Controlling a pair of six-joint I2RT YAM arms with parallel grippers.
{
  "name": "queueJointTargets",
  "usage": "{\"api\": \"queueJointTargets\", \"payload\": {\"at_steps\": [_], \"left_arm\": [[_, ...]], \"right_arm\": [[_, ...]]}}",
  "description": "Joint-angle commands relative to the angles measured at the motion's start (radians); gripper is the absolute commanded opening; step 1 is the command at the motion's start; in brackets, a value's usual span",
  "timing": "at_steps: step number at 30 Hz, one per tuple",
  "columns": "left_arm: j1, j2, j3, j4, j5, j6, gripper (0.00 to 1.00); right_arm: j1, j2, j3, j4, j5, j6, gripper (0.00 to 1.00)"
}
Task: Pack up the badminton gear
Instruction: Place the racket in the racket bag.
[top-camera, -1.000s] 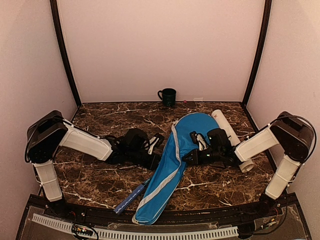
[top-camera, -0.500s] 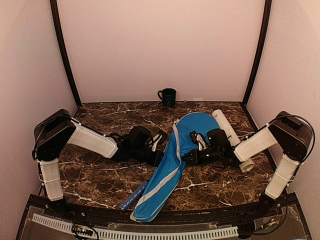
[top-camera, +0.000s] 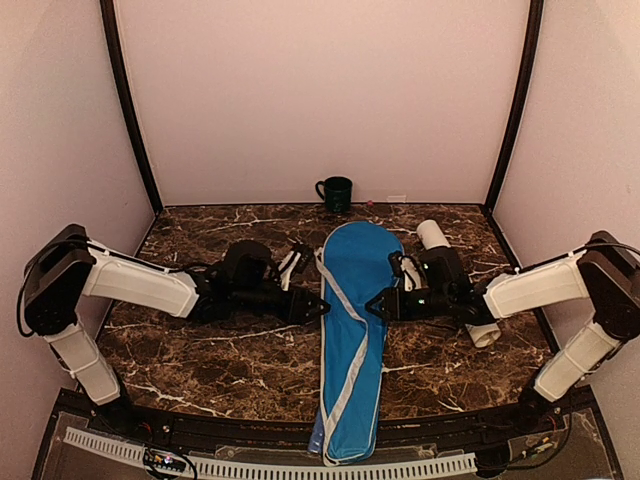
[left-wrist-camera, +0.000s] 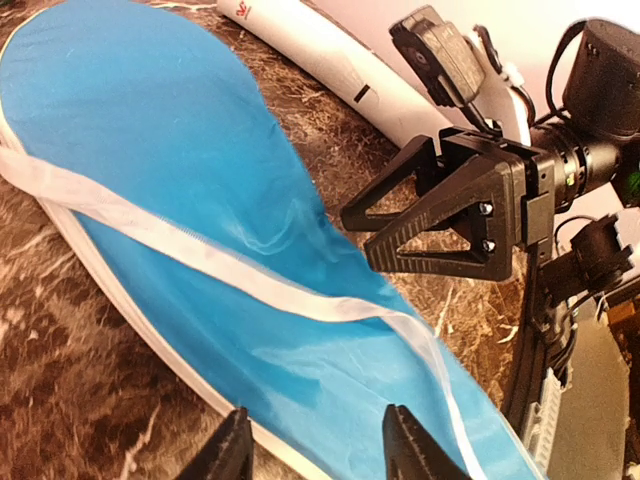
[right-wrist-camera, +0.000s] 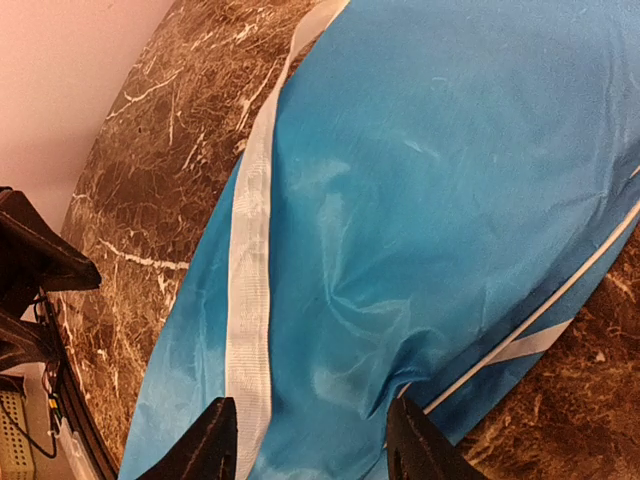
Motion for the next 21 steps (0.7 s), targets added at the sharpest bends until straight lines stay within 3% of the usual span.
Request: {"api": "queueJointTargets", "payload": {"at_steps": [1,12,16,21], "left_arm": [[0.01,-0.109,-0.07,-0.021,-0.046,0.003,0.49],[0.016,-0.281,-0.201,-0.107,-0.165,-0.086,0.61],[0.018,-0.322,-0.228,-0.094,-0.182,-0.155,0.65],[0.018,-0.305,-0.221,-0.055,-0.135,-0.231,0.68]], "right_arm": [[0.008,-0.058,0.038,-0.05,0.067,0.016,0.56],[0.032,-0.214,0.099,-0.308,0.302,0.042,0.9],[0.062,-0.208,0.158,-0.422,0.384,0.1,0.98],[0.145,-0.13,0.242,-0.504,0.46,0.185,1.0]]}}
